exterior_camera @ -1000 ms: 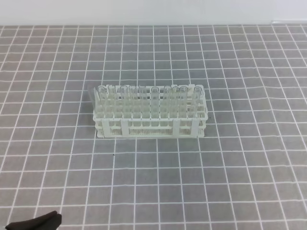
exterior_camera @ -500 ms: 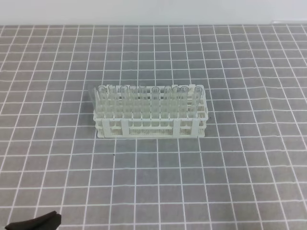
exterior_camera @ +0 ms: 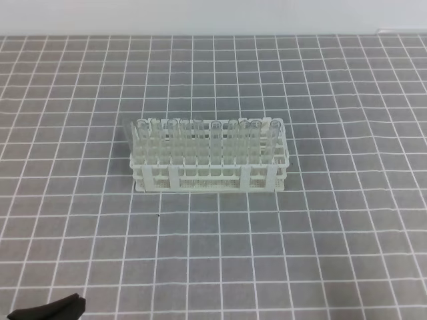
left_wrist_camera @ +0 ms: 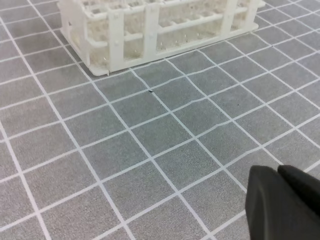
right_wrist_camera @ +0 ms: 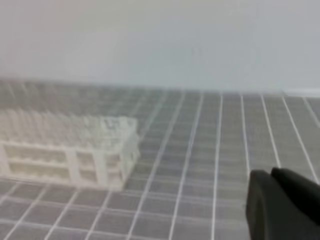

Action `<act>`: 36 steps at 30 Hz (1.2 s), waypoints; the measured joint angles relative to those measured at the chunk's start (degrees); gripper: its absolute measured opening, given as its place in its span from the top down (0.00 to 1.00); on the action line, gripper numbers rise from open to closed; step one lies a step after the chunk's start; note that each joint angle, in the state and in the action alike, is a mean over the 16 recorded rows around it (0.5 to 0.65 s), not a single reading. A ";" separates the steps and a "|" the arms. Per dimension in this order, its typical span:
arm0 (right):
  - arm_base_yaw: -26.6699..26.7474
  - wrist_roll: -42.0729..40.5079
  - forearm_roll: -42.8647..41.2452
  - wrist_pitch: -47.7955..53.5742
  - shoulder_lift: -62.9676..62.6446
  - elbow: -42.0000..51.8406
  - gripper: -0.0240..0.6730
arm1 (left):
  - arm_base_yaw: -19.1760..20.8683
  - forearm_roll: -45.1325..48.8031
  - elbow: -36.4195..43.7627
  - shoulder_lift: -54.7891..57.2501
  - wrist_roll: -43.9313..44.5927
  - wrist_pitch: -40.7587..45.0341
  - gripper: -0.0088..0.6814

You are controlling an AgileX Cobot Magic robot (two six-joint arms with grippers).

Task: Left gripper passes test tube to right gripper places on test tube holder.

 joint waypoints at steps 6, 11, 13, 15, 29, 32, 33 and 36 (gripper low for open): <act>0.65 18.21 -18.15 -1.44 0.00 2.21 0.98 | 0.02 0.04 0.15 0.04 0.02 -0.01 0.99; 0.69 28.17 -27.74 -3.00 0.00 4.18 0.98 | 0.04 0.06 0.25 0.07 0.04 -0.04 0.99; 0.69 28.09 -28.94 -3.41 0.00 4.91 0.98 | 0.03 0.05 0.20 0.06 0.03 -0.03 0.99; 0.69 27.04 -29.17 -3.67 0.00 5.51 0.98 | 0.04 0.06 0.25 0.07 0.04 -0.04 0.99; 0.69 21.81 -28.13 -0.67 0.00 5.99 0.98 | 0.03 0.05 0.20 0.06 0.02 -0.02 0.99; 0.69 21.85 -28.05 -0.60 0.00 5.99 0.98 | 0.01 0.04 0.15 0.03 0.02 -0.01 0.99; 0.69 21.87 -28.05 -0.58 0.00 5.99 0.98 | 0.01 0.03 0.10 0.01 0.02 -0.01 0.99; 0.69 21.93 -28.04 -0.57 0.00 5.99 0.98 | 0.00 0.00 0.00 0.00 0.00 0.01 0.99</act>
